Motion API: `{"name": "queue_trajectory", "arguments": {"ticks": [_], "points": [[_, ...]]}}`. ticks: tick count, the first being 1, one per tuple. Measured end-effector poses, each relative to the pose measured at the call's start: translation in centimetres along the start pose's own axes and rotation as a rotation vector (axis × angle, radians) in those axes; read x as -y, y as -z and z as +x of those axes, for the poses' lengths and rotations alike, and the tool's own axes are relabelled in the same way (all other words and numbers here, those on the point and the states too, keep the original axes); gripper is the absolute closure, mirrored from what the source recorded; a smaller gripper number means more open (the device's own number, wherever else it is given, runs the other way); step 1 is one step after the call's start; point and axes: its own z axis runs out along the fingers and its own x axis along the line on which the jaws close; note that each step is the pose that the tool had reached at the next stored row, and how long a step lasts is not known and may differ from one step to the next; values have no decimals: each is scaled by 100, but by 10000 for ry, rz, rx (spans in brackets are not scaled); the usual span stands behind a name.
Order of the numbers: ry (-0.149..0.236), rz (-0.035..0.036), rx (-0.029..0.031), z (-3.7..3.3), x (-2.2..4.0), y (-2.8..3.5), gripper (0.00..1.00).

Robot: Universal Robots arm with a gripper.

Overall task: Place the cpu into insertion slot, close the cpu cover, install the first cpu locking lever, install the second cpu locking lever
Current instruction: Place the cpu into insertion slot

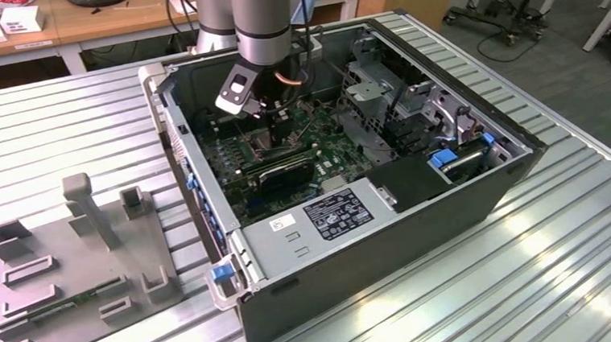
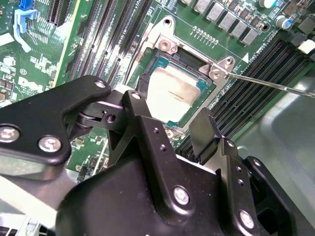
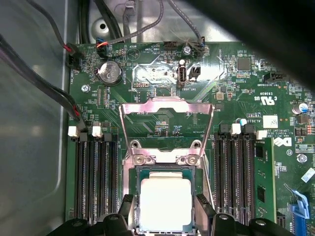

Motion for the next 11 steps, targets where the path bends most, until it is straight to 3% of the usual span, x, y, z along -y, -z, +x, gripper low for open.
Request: {"name": "queue_trajectory", "arguments": {"ticks": [11], "points": [[0,0,-9,2,-4,45,40]]}}
